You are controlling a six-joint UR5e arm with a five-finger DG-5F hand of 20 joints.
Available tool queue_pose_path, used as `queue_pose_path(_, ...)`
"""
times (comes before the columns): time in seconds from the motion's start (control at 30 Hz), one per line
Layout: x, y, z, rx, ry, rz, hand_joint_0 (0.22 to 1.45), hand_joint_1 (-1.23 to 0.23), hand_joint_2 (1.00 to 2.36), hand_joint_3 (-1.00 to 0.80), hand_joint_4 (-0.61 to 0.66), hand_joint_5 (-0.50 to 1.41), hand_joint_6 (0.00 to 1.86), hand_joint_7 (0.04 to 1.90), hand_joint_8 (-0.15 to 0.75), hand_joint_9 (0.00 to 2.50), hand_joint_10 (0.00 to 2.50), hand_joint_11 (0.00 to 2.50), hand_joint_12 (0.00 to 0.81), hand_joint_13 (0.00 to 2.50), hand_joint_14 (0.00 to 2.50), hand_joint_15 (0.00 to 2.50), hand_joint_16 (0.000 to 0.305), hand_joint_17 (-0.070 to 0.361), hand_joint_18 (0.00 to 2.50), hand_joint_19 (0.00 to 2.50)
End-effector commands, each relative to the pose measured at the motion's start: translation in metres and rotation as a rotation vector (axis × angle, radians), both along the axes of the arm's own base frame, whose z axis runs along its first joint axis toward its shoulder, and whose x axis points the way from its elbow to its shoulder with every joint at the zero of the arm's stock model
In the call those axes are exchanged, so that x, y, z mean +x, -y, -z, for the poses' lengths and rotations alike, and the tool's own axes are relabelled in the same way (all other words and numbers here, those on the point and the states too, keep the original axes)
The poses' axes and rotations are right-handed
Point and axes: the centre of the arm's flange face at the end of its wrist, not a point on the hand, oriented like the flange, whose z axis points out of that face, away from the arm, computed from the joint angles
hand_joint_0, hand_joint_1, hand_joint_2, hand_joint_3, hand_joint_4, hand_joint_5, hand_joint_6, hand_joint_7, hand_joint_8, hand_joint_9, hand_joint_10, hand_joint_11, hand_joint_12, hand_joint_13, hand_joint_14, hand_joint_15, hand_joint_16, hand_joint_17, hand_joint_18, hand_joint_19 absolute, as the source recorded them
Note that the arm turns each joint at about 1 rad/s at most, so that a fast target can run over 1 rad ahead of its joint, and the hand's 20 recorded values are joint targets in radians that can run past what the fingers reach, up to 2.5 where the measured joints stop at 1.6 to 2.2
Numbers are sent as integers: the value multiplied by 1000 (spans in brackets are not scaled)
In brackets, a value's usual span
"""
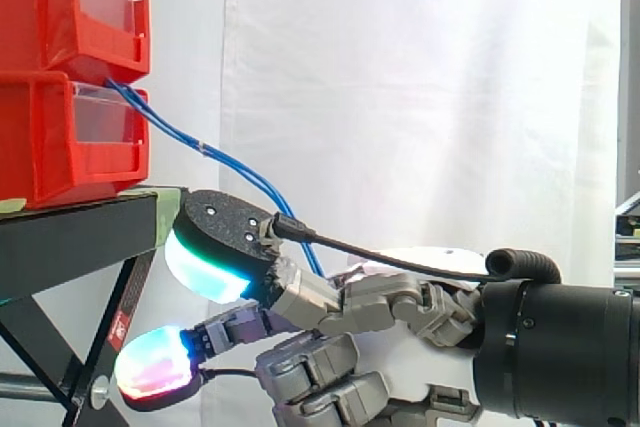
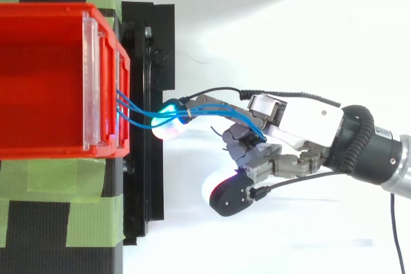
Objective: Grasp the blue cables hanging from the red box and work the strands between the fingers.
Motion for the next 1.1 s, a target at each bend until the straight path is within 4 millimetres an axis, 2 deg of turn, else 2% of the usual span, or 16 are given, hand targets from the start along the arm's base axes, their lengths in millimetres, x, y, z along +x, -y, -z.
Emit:
queue_pose_path(0.0,0,0,0,-1,-1,1,747,-584,1000,-1000,216,-2,11,916,362,816,2500,2295,407,1005,2500,1461,58,131,1396,1483)
queue_pose_path(0.17,-1,-1,0,8,-2,-2,746,-585,1000,-1000,212,9,10,937,362,816,2500,2295,407,1005,2500,1461,58,131,1396,1483)
queue_pose_path(0.3,12,-1,-17,40,30,8,745,-585,1000,-1000,206,12,10,943,362,816,2500,2295,407,1005,2500,1461,58,131,1396,1483)
queue_pose_path(0.47,13,3,-32,74,10,10,743,-582,1000,-1000,208,18,11,951,362,816,2500,2295,407,1005,2500,1461,58,131,1396,1483)
queue_pose_path(0.5,7,5,-51,109,-4,11,742,-582,1000,-1000,213,18,11,952,362,816,2500,2295,407,1005,2500,1461,58,131,1396,1483)
queue_pose_path(0.63,-6,11,-86,104,-32,14,743,-582,1000,-1000,212,22,11,967,362,816,2500,2295,407,1005,2500,1461,58,131,1396,1483)
queue_pose_path(0.77,-14,18,-100,99,-54,20,742,-583,1000,-1000,206,32,11,975,362,816,2500,2295,407,1005,2500,1461,58,131,1396,1483)
queue_pose_path(1.07,-14,30,-100,117,-47,40,739,-585,1000,-1000,209,32,12,982,362,816,2500,2295,407,1005,2500,1461,58,131,1396,1483)
